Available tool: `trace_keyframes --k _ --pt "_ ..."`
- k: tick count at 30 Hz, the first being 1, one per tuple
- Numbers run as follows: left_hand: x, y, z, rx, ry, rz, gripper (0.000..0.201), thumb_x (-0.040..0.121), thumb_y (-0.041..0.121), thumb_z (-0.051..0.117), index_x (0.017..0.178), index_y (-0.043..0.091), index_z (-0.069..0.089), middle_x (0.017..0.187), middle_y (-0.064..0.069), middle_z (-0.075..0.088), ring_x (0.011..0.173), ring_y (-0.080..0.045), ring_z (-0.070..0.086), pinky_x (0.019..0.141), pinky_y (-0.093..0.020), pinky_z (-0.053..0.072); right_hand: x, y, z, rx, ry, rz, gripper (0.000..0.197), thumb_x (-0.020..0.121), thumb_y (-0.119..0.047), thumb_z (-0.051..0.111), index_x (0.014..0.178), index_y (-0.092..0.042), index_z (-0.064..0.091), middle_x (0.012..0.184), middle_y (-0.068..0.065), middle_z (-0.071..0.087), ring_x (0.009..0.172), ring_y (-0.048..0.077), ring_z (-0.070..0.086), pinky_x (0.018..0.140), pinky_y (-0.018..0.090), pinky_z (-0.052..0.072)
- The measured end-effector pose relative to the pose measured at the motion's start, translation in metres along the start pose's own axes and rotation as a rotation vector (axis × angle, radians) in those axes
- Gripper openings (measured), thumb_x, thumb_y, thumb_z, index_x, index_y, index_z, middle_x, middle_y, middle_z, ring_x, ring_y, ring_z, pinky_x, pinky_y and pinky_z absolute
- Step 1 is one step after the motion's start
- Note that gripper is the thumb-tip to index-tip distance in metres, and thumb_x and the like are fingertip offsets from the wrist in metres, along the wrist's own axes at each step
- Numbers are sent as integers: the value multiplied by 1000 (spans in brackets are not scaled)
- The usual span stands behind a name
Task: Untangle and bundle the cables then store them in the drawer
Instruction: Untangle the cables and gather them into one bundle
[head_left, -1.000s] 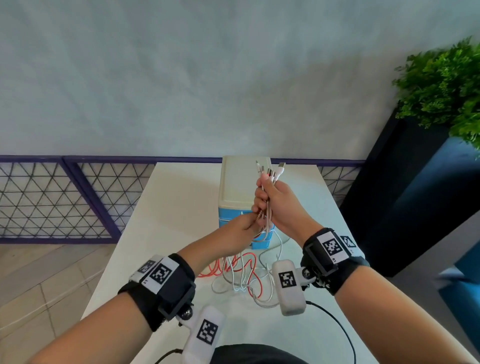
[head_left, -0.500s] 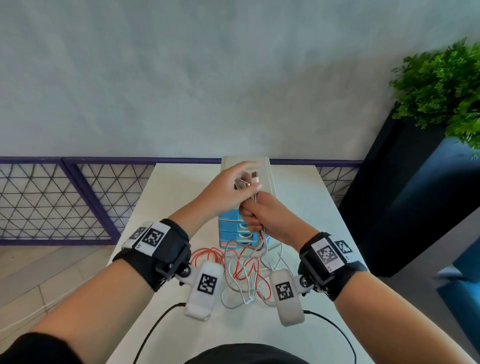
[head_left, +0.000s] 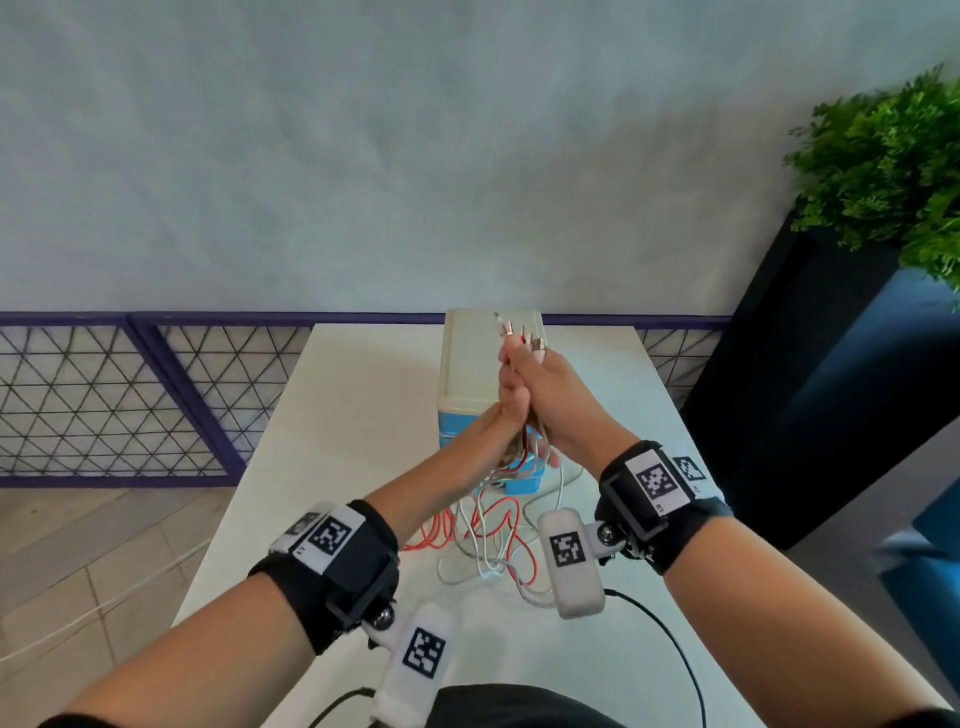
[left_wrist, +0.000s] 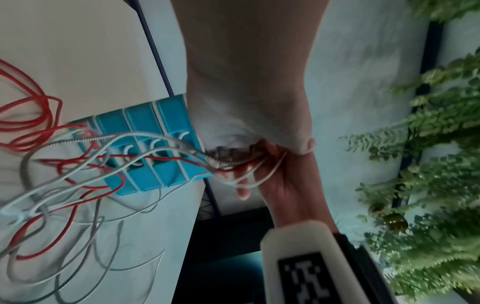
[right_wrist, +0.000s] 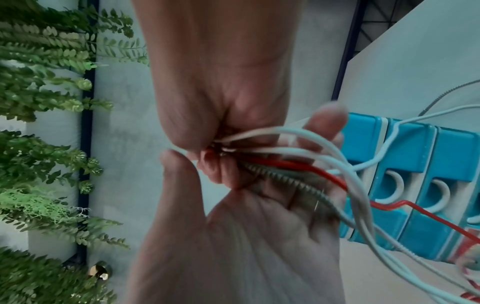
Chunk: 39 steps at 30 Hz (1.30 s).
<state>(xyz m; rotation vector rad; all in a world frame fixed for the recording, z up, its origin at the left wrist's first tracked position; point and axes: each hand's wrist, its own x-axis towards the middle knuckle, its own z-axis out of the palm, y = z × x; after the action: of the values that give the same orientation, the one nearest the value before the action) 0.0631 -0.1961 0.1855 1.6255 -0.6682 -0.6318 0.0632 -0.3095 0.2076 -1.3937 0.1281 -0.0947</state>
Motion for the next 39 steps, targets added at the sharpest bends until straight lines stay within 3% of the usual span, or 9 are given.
trace_keyframes --k 2,6,12,19,22,27,31,34,39 --pt "-6 -2 1 202 -18 9 59 92 61 28 95 10 57 95 -11 68 91 -22 63 93 -39 47 0 -1 0 46 11 10 36 99 -41 46 75 -15 48 54 -3 35 44 11 39 44 24 36" --pt "-4 -10 7 309 -69 55 17 98 36 44 90 21 49 74 6 57 66 -4 56 73 -28 48 3 -2 -4 -29 80 -62 38 95 -42 54 69 -16 46 54 -1 29 44 11 31 45 22 32" --pt "5 -21 8 235 66 117 21 101 31 34 83 32 44 72 12 48 61 0 46 66 -23 39 -2 3 -5 48 35 -5 30 99 -34 48 82 -10 53 55 0 48 49 15 55 57 28 46" --pt "3 -14 -17 373 -128 51 36 102 34 34 73 19 49 61 2 51 58 -8 50 68 -20 43 0 -8 -17 252 71 -7 35 103 -38 37 74 -18 40 52 -5 28 39 9 29 38 22 35" --pt "-3 -24 -29 273 -191 -20 35 101 34 33 77 17 51 60 4 44 61 -8 55 71 -18 46 2 -17 -29 318 100 -8 38 103 -38 37 71 -18 40 50 -7 27 38 6 23 34 18 20" --pt "-7 -26 -38 87 -174 -99 30 100 28 38 83 13 56 56 9 45 66 -11 56 68 -15 43 6 -21 -36 392 109 12 36 102 -39 40 73 -18 43 50 -8 29 36 4 22 30 16 16" --pt "-4 -29 -52 -97 -12 -57 26 94 17 53 69 20 60 58 3 50 63 -11 52 69 -23 38 -2 -21 -42 468 -147 196 28 97 -32 47 72 -18 46 47 -9 27 34 2 23 30 14 16" --pt "-1 -23 -56 -128 -18 -32 21 94 11 53 74 16 59 57 3 51 54 -9 44 68 -23 40 -11 -20 -40 395 -372 297 24 94 -29 46 74 -16 49 49 -10 24 34 0 21 29 12 16" --pt "-5 -21 -58 -2 -100 -36 24 93 24 55 96 1 61 71 -3 57 60 -12 51 62 -23 41 -1 -29 -45 420 -116 191 34 102 -37 35 74 -20 43 45 -11 26 32 -1 21 28 13 13"
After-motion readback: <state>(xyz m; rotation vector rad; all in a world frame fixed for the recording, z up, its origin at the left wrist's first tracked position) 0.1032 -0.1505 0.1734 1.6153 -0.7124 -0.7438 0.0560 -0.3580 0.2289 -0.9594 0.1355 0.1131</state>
